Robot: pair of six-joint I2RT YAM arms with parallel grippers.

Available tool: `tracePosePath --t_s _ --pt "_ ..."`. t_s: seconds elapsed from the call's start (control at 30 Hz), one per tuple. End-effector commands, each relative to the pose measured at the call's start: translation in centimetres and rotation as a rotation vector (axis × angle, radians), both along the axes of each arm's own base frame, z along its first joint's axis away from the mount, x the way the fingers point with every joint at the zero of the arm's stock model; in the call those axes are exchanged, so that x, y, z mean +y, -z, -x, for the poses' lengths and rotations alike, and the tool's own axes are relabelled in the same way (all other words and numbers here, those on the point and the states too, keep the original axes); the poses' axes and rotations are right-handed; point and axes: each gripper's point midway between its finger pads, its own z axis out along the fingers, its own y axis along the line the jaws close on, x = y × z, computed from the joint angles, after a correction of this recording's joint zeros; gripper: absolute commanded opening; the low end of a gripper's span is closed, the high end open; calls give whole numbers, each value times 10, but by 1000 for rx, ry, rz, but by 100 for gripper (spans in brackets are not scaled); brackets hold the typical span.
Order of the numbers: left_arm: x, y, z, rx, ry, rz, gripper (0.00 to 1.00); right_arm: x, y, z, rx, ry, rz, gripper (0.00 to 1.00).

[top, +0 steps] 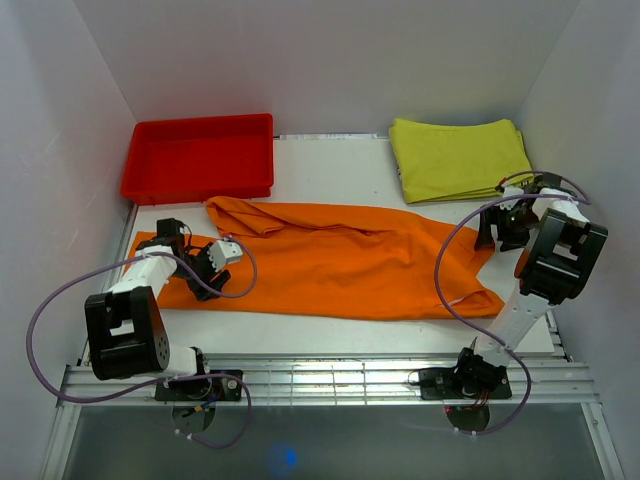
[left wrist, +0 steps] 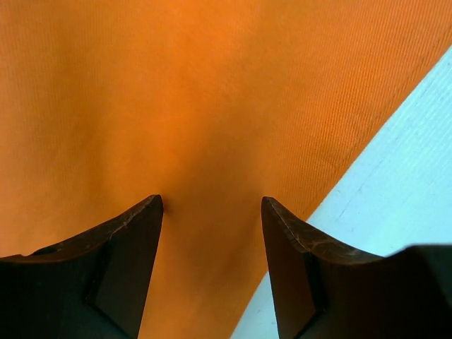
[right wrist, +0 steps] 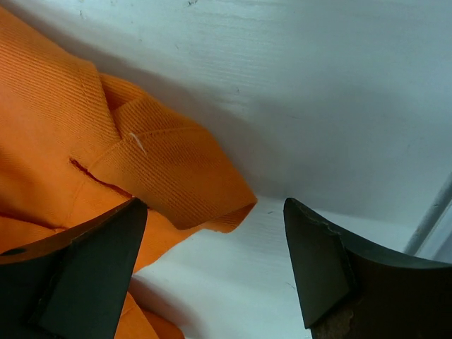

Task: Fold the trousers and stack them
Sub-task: Flatten the trousers out

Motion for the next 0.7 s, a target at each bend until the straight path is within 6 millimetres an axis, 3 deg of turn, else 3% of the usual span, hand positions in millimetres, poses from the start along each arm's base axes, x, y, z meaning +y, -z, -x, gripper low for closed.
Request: tracePosePath --t_s 0.0,0.2,0.37,0.47,0.57,0.6,0.67 --pt "3 2 1 -28 11 -35 68 1 1 -2 -10 68 -13 83" --pt "1 -8 -9 -32 -28 -7 67 -9 -26 5 -112 37 19 75" --pt "-6 -17 -15 -33 -45 28 66 -34 -46 17 -127 127 -75 62" --pt "-10 -20 -17 -35 -43 41 66 -42 -39 28 -92 173 -108 54" --pt "-16 -20 -18 -27 -31 43 66 -30 -25 32 -47 204 -189 49" --pt "-21 -22 -20 -26 -18 34 68 -14 -16 26 -36 253 -318 49" --pt "-24 -21 -18 -24 2 14 69 -8 -8 21 -41 279 -367 51"
